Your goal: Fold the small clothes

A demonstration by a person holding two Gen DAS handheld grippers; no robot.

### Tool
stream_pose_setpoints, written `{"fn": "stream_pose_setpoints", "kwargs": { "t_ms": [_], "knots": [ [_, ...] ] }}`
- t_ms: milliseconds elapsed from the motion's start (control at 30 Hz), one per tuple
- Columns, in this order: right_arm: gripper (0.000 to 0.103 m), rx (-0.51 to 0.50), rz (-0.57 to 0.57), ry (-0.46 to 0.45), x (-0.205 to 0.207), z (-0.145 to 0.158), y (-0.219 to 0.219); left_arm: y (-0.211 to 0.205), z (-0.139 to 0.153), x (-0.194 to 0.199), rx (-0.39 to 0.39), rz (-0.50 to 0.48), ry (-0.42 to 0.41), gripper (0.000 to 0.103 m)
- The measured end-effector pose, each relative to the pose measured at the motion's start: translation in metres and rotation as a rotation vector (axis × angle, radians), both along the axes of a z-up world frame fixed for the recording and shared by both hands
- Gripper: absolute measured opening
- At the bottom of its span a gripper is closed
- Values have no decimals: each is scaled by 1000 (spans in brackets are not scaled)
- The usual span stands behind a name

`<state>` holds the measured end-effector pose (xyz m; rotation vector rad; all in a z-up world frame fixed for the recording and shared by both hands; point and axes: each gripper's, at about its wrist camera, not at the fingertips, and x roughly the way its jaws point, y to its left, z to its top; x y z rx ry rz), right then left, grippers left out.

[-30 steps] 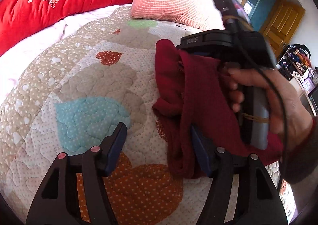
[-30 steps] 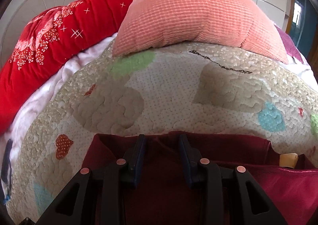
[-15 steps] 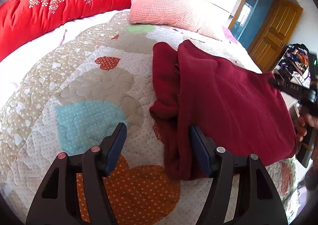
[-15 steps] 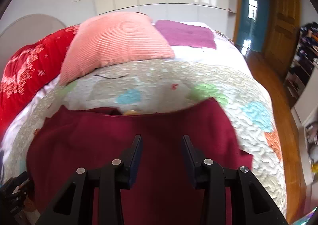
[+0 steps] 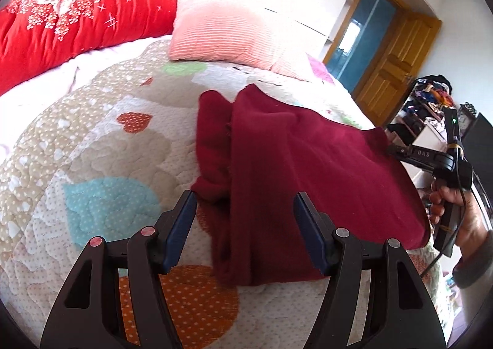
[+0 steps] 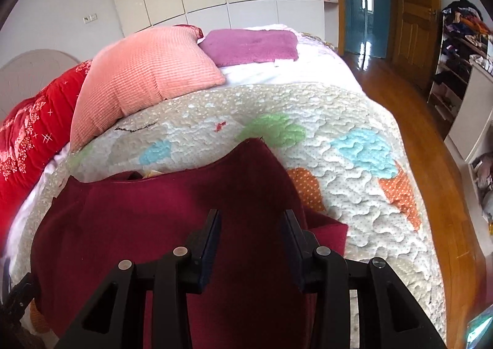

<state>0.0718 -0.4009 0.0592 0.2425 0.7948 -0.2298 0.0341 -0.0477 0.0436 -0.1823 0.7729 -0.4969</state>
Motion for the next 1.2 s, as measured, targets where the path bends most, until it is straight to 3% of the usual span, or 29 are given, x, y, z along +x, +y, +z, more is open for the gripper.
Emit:
{"fn": "stream_pose_setpoints", "kwargs": {
  "t_ms": [100, 200, 333, 567, 767, 967, 1100, 1200],
  "knots": [
    [38, -9, -45, 34, 9, -8, -13, -5, -3, 0, 29, -4, 1, 66],
    [39, 32, -101, 117, 23, -39, -33, -9, -8, 4, 47, -4, 15, 66],
    [39, 86, -96, 80, 19, -37, -39, -11, -14, 7, 61, -4, 40, 66],
    [43, 64, 1, -6, -47, -1, -7, -8, -15, 6, 57, 2, 43, 66],
    [49, 21, 24, 106, -64, -41, 14, -8, -16, 6, 59, 4, 49, 66],
    [49, 58, 52, 73, -64, -1, 38, -5, -16, 6, 44, 14, 64, 66],
    [62, 75, 148, 48, -56, 16, 77, 0, -15, 6, 38, 20, 72, 66],
    [62, 97, 195, 51, -41, 17, 108, 3, -15, 6, 29, 23, 78, 66]
  ]
}}
